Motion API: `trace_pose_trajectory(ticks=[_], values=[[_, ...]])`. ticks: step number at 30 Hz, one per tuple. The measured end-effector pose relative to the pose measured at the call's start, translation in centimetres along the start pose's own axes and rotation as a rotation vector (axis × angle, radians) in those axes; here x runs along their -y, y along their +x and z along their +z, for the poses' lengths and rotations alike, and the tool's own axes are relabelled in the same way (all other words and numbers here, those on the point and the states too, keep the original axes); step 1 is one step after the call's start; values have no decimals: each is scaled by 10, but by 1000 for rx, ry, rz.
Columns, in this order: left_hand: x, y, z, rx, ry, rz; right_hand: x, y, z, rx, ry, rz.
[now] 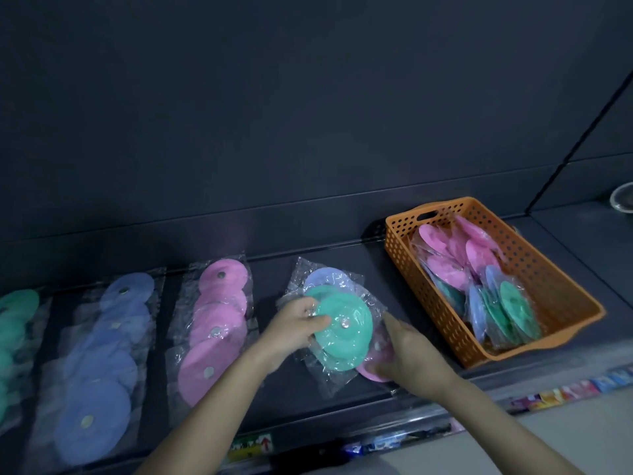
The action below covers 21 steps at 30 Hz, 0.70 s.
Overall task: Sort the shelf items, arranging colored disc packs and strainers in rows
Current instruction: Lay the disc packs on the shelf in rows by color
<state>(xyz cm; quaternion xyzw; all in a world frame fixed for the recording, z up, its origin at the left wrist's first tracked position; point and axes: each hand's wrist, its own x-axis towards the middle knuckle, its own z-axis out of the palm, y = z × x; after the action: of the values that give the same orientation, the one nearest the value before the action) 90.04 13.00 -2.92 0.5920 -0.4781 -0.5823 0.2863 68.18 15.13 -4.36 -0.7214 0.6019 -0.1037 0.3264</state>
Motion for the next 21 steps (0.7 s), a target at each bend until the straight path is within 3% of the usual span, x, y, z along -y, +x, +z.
trace_pose_trajectory(ticks=[9, 13, 21], values=[[16, 18, -3, -208, 467, 201, -15, 8, -15, 14, -93, 31], [16, 21, -3, -205, 494, 276, -17, 19, -19, -47, -142, 115], [16, 15, 0, -183, 552, 314, -7, 39, -21, -132, -292, 106]])
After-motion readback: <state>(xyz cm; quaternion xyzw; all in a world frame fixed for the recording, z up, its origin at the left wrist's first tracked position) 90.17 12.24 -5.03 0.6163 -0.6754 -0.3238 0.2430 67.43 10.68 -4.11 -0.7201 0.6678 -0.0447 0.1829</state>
